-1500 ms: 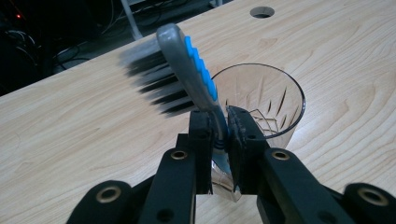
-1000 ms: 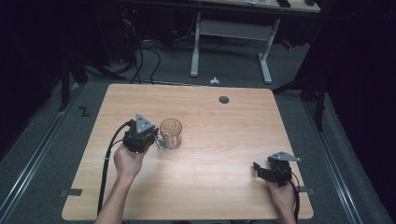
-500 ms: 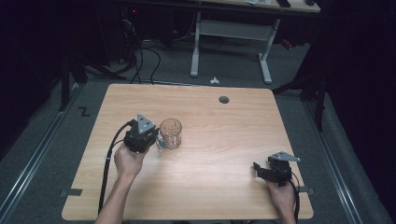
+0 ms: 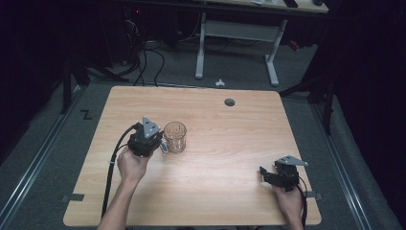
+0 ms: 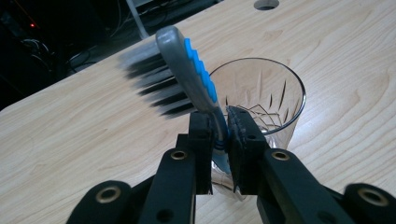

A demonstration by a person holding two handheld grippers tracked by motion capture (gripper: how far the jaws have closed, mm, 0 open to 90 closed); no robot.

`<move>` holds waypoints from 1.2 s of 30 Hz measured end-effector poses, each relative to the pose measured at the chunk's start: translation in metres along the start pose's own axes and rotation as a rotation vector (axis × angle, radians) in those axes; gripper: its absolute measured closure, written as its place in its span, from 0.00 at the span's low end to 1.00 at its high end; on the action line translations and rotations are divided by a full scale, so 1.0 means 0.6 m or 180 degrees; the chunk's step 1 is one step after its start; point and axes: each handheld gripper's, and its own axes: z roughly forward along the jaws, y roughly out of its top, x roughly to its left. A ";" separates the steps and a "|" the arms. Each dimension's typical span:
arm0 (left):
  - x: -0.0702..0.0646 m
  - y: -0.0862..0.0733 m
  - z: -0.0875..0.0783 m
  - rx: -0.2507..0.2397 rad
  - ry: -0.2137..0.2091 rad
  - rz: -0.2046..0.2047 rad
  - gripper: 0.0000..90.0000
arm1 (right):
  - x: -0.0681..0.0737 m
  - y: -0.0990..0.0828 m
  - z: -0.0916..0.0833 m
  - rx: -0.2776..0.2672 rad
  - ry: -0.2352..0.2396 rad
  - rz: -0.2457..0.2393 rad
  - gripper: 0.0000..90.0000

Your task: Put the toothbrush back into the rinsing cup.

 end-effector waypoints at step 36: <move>0.024 -0.017 -0.006 0.0032 -0.0219 -0.0435 0.59 | 0.000 0.000 0.000 -0.0001 0.0000 -0.0003 0.33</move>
